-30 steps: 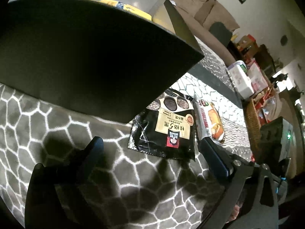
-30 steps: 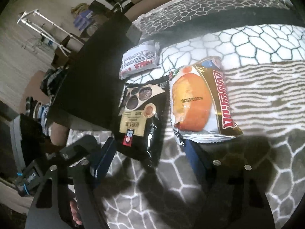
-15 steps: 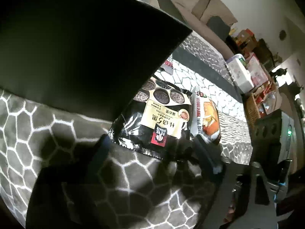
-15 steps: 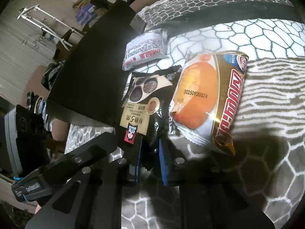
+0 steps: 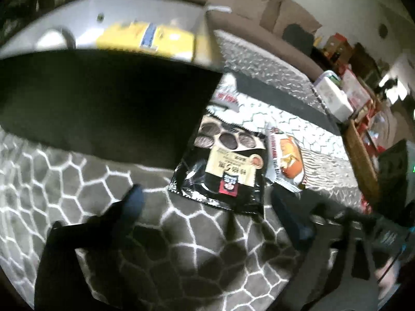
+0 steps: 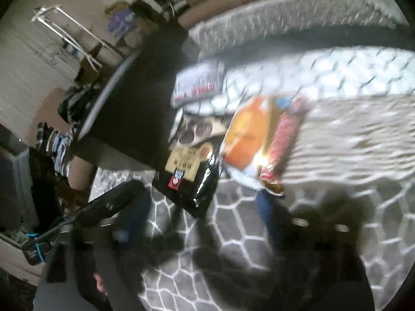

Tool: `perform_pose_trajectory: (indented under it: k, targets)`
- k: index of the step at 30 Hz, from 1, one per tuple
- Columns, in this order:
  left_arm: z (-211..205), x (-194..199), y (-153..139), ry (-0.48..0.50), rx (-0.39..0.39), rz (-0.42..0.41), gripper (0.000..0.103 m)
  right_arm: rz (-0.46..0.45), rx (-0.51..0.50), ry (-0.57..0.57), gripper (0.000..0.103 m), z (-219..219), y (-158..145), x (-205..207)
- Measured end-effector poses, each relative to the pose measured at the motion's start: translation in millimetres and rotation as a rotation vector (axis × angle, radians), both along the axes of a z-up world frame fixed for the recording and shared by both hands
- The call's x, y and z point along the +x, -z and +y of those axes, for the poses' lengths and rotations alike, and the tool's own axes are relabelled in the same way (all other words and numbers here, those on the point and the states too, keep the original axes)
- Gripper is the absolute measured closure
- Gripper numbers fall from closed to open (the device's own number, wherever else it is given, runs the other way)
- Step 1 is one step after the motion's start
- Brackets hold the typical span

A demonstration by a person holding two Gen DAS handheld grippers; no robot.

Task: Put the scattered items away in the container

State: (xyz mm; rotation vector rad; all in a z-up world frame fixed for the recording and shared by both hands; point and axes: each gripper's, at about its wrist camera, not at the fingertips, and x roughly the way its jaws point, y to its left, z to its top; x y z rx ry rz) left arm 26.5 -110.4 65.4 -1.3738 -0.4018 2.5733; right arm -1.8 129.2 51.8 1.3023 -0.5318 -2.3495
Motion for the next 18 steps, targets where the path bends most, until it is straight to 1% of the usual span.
perform_pose_trajectory:
  k: [2, 4, 7, 11, 13, 17, 18]
  targets:
    - [13.8, 6.9, -7.0, 0.032, -0.041, 0.036, 0.000, 0.038, 0.057, 0.036, 0.000, 19.2, -10.6, 6.8]
    - [30.8, 11.9, -10.7, 0.069, -0.083, 0.059, 0.000, 0.055, 0.096, 0.082, 0.000, 39.3, -16.1, 12.1]
    - [58.4, 17.6, -12.0, 0.119, -0.114, 0.076, 0.000, 0.064, 0.151, 0.173, 0.000, 71.2, -17.9, 19.3]
    - [91.8, 25.4, -9.1, 0.143, -0.146, 0.084, 0.000, 0.067, 0.254, 0.261, 0.000, 101.9, -13.1, 24.2]
    - [108.6, 27.7, -4.9, 0.148, -0.150, 0.080, 0.000, 0.072, 0.288, 0.276, 0.000, 114.4, -9.2, 25.0]
    - [136.9, 29.9, 5.6, 0.171, -0.221, 0.084, 0.000, 0.081, 0.359, 0.283, 0.000, 129.3, -1.1, 27.5]
    - [140.5, 29.9, 8.1, 0.168, -0.227, 0.080, 0.000, 0.084, 0.374, 0.280, 0.000, 130.2, 0.3, 28.0]
